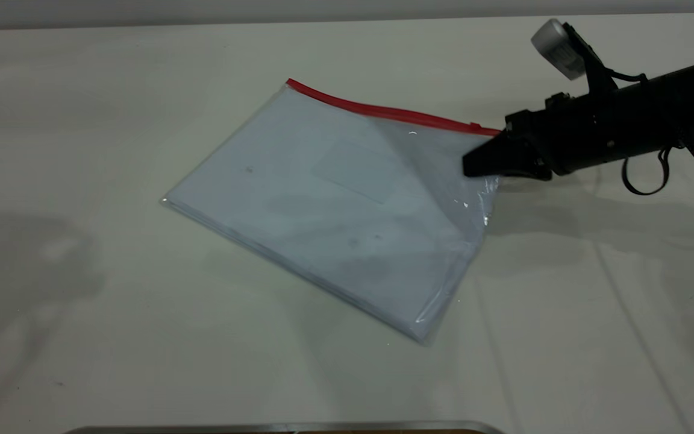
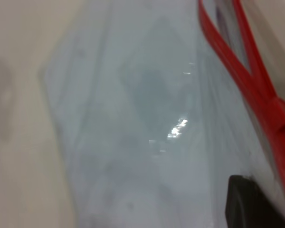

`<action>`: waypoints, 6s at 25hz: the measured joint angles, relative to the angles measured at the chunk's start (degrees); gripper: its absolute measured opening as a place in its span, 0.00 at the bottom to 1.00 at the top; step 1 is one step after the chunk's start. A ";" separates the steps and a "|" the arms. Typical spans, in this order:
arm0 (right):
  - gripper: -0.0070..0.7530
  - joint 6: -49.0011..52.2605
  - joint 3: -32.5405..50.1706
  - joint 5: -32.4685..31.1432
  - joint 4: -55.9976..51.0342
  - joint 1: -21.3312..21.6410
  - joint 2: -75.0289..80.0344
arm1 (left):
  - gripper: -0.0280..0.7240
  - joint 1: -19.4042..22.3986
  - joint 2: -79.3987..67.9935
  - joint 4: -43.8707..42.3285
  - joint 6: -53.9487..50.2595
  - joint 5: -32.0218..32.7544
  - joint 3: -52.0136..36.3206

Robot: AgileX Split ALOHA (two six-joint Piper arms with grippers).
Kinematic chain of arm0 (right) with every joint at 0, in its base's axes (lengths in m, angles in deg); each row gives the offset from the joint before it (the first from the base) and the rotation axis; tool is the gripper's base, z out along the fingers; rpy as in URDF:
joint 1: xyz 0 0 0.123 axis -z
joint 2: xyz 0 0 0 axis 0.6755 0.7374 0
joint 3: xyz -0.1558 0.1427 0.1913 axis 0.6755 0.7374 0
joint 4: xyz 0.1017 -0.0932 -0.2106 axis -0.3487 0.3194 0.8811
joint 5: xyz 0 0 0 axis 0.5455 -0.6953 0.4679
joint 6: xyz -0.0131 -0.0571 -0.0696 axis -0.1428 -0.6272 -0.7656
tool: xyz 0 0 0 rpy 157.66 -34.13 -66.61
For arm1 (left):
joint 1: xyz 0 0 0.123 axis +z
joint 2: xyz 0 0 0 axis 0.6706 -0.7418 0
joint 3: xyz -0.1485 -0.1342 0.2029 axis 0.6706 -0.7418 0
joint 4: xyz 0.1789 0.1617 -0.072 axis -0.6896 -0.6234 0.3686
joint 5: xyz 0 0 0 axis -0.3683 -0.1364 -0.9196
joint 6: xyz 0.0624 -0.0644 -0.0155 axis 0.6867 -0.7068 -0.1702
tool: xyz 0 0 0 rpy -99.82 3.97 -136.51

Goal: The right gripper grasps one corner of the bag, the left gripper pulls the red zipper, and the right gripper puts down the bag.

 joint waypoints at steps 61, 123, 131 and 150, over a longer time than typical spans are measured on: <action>0.05 23.43 -21.37 -3.01 32.49 -16.50 -8.68 | 0.48 -12.34 -58.63 49.17 65.05 25.98 41.19; 0.05 18.29 -21.37 -11.90 19.40 -3.45 -8.68 | 0.21 2.42 -58.41 19.43 47.77 23.48 41.69; 0.12 19.82 -21.37 -3.90 21.75 -3.66 -8.69 | 0.51 2.76 -47.29 24.96 47.26 24.04 41.69; 0.57 92.11 -21.39 -4.40 93.41 -9.07 -28.58 | 0.58 2.76 0.31 28.26 37.27 38.30 41.69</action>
